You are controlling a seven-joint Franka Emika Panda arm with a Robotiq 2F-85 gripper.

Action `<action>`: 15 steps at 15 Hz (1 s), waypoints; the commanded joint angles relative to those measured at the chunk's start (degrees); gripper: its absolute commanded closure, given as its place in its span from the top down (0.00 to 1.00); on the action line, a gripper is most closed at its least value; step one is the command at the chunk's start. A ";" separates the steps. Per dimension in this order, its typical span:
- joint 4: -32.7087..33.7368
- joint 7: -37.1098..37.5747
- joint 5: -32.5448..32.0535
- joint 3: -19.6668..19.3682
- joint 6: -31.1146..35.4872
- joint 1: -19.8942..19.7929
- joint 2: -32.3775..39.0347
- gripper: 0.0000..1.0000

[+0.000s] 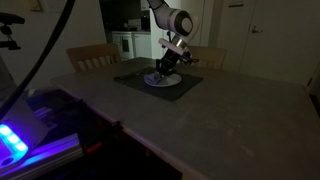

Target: Use the blue towel to wipe the table

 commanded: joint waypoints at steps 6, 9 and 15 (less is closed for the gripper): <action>3.64 12.00 -3.11 -4.89 -0.67 2.06 3.90 0.02; 3.44 16.11 -4.20 -6.20 1.36 3.18 3.55 0.02; 2.91 23.85 -7.61 -7.80 7.72 5.60 3.04 0.02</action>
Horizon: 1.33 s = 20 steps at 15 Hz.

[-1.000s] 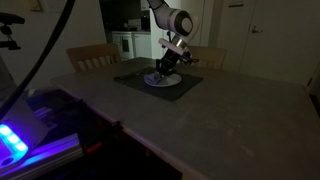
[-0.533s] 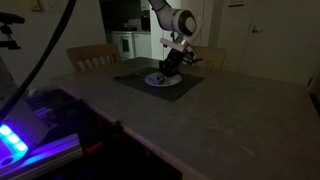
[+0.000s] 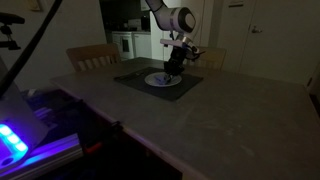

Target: Use the blue towel to wipe the table

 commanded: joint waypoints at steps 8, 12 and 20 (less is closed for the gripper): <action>-0.06 -9.16 5.95 5.13 9.99 -3.28 1.62 0.02; 0.51 -19.72 7.44 7.70 4.79 -5.62 1.73 0.02; 3.28 -18.94 1.74 3.36 -11.21 -4.25 4.46 0.02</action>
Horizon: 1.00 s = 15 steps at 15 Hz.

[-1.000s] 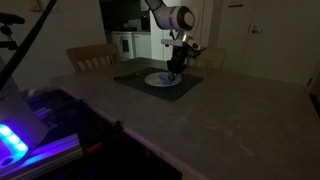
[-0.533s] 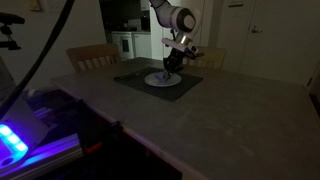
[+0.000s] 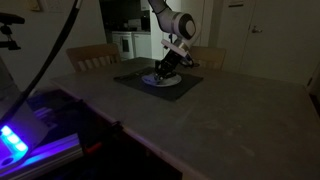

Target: Use the blue towel to wipe the table

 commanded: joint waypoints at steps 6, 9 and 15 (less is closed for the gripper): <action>-2.21 13.23 -1.87 -4.81 12.07 1.72 -1.92 0.02; -4.07 16.09 -1.04 -4.57 20.02 2.23 -3.18 0.02; -2.97 9.89 -0.02 -0.02 21.82 2.60 -2.36 0.02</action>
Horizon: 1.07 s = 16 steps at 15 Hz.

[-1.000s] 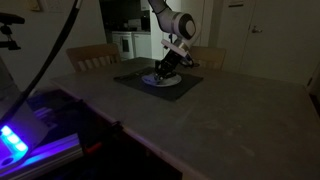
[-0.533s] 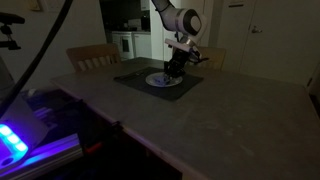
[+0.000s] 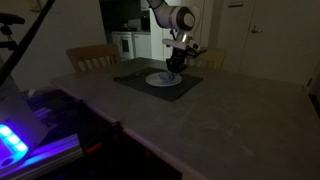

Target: Use the blue towel to wipe the table

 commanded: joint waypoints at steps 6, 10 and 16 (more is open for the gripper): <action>1.68 -15.52 0.35 4.78 -12.50 -1.75 2.70 0.02; 2.61 -12.70 -1.56 1.96 -19.90 -1.18 3.69 0.02; -0.16 1.06 -2.93 -2.58 -10.77 0.63 1.40 0.02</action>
